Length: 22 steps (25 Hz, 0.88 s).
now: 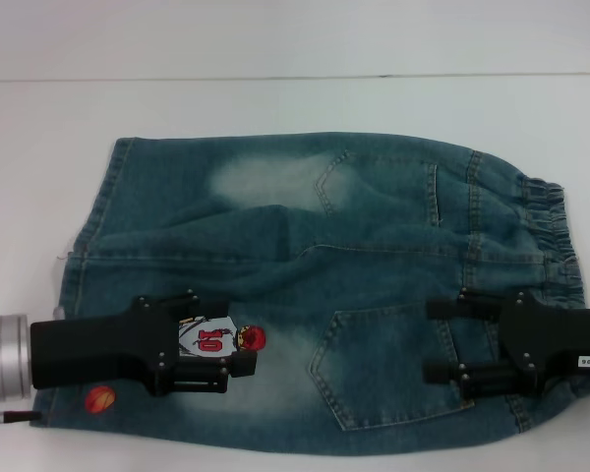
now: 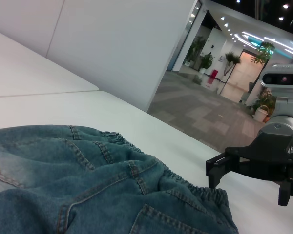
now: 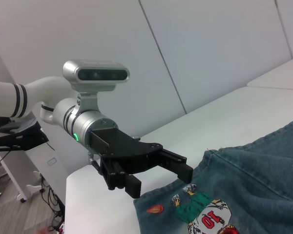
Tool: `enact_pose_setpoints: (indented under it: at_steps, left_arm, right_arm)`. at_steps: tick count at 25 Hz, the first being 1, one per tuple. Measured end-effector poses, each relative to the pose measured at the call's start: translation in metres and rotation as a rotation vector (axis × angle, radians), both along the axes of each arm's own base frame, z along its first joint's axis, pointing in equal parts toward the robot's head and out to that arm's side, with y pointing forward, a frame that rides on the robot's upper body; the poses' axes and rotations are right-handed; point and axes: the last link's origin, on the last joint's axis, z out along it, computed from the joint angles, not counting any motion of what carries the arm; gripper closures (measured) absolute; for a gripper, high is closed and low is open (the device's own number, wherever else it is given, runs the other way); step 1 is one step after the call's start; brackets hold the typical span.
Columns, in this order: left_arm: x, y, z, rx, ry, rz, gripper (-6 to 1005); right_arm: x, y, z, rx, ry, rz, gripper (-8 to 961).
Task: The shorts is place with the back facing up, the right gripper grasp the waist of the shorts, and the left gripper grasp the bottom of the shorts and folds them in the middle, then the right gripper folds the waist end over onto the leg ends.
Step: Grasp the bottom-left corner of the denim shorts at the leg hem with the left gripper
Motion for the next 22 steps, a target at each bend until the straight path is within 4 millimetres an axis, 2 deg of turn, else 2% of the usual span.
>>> enact_pose_setpoints:
  at_steps: [13, 16, 22]
  left_arm:
    - [0.0, 0.0, 0.002, 0.008, -0.007, 0.004, 65]
    - [-0.006, -0.004, 0.012, 0.028, -0.01, 0.036, 66]
    - [-0.033, -0.024, 0.047, 0.094, 0.028, 0.175, 66]
  right_arm:
    - [0.002, -0.001, 0.0, 0.011, 0.007, -0.019, 11]
    - [0.003, -0.001, 0.001, 0.02, 0.011, -0.027, 11]
    - [0.006, -0.002, 0.005, 0.044, 0.023, -0.042, 11]
